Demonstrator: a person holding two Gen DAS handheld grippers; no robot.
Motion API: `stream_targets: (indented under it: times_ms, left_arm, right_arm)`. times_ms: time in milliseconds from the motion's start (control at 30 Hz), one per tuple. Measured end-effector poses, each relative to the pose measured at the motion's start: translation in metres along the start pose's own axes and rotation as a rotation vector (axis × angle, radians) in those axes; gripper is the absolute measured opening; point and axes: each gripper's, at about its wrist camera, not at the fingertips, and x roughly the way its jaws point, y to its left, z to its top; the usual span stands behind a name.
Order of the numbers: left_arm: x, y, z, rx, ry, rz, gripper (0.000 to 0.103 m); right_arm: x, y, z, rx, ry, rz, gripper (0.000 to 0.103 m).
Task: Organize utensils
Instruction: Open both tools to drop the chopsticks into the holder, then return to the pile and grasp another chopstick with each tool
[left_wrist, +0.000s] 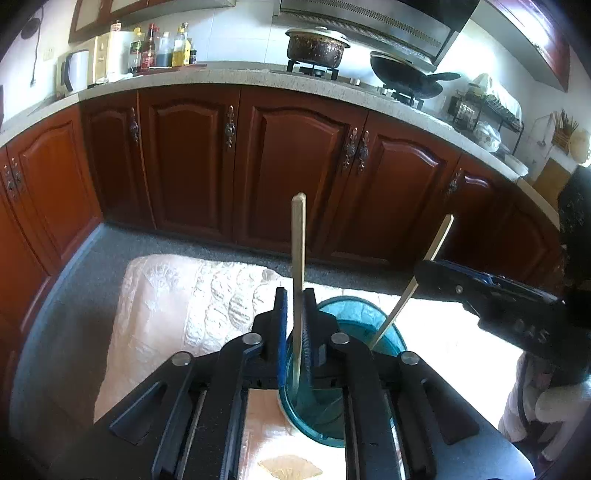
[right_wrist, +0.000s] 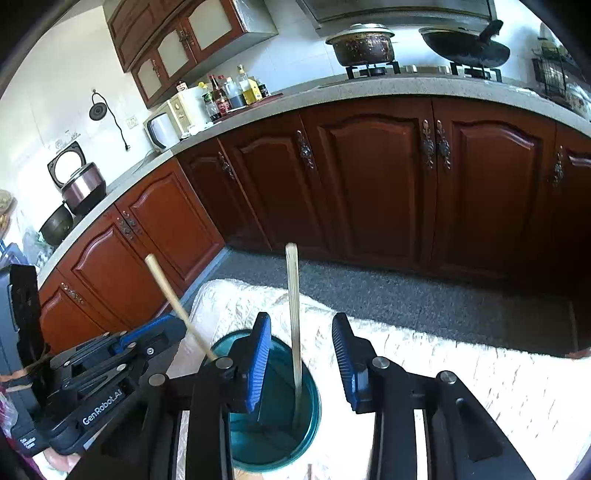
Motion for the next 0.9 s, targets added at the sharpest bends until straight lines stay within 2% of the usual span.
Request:
stream_targets:
  times_ms: [33,67,133,300,600,700,900]
  left_arm:
    - [-0.001,0.000,-0.002,-0.001,0.002,-0.001,0.020]
    - [-0.002,0.000,-0.002,-0.003,0.004,-0.003,0.030]
    - [-0.004,0.000,-0.004,-0.010,0.002,-0.008,0.038]
    - [-0.017,-0.002,-0.012,0.002,-0.008,0.006,0.042]
    - [-0.044,-0.015,-0.030,0.035,-0.036,0.010,0.047]
    - [-0.052,-0.021,-0.037,0.051,-0.046,0.012,0.051]
    - [-0.064,-0.031,-0.054,0.075,-0.041,-0.003,0.052]
  right_arm:
    - [-0.001,0.000,-0.003,0.002,0.002,0.000,0.033]
    - [-0.002,-0.001,-0.005,0.002,0.006,0.000,0.033]
    - [-0.005,-0.002,-0.010,0.000,0.013,-0.007,0.033]
    - [-0.017,-0.001,-0.024,0.006,0.017,-0.013,0.038]
    - [-0.042,0.003,-0.048,0.007,0.021,-0.028,0.039]
    - [-0.054,0.003,-0.057,0.014,0.017,-0.035,0.039]
    - [-0.076,0.000,-0.085,0.012,0.018,-0.066,0.041]
